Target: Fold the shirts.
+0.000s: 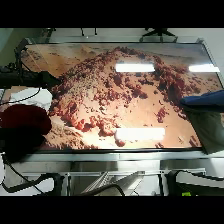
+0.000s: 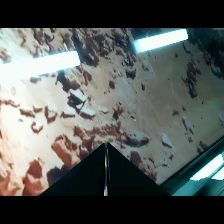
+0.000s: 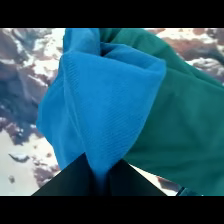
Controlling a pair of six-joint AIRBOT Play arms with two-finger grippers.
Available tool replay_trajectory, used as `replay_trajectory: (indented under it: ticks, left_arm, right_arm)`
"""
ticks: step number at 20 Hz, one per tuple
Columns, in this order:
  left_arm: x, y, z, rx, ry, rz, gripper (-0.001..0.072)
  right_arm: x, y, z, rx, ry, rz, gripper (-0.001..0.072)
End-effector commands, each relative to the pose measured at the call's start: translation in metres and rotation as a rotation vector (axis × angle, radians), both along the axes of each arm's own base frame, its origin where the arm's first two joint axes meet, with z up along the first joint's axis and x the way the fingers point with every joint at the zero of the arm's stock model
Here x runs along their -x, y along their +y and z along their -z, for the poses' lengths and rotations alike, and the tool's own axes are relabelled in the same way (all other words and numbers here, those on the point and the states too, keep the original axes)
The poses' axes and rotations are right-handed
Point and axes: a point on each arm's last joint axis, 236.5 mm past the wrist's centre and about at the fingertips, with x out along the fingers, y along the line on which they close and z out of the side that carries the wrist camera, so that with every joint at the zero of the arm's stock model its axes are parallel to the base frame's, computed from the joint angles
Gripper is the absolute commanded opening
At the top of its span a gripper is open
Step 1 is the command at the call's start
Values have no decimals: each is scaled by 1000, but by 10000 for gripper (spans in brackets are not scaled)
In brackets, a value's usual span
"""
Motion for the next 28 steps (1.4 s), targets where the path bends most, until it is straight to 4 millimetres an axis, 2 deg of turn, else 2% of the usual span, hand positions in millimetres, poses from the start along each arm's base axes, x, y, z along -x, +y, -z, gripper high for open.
replay_trajectory:
  ticks: [1, 4, 7, 10, 14, 17, 21, 22, 23, 24, 28]
  left_arm:
    - [0, 0, 0, 0, 0, 0, 19]
    - [0, 0, 0, 0, 1, 0, 19]
    - [0, 0, 2, 2, 5, 0, 20]
    - [5, -1, 14, 8, 41, 0, 20]
    - [14, -2, 37, 14, 97, 11, 19]
    - [15, -3, 40, 16, 105, 11, 20]
    - [15, -3, 40, 18, 104, 12, 19]
    - [15, -3, 40, 18, 104, 12, 19]
    - [15, -3, 40, 18, 104, 12, 20]
    - [15, -3, 40, 18, 104, 12, 20]
    - [15, -3, 39, 20, 102, 12, 19]
  right_arm:
    - [13, -10, -6, 29, 9, 40, 25]
    - [24, -14, -12, 40, 18, 61, 26]
    - [55, -20, -5, 49, 127, 114, 25]
    - [78, -19, 26, 24, 244, 133, 25]
    - [127, -17, 72, 36, 419, 194, 25]
    - [154, -16, 97, 53, 528, 195, 27]
    - [175, -8, 131, 10, 618, 181, 32]
    - [179, -7, 135, 3, 637, 183, 63]
    - [181, -8, 137, 4, 648, 179, 331]
    - [181, -7, 138, 2, 662, 153, 692]
    - [178, -8, 136, 8, 663, 111, 693]
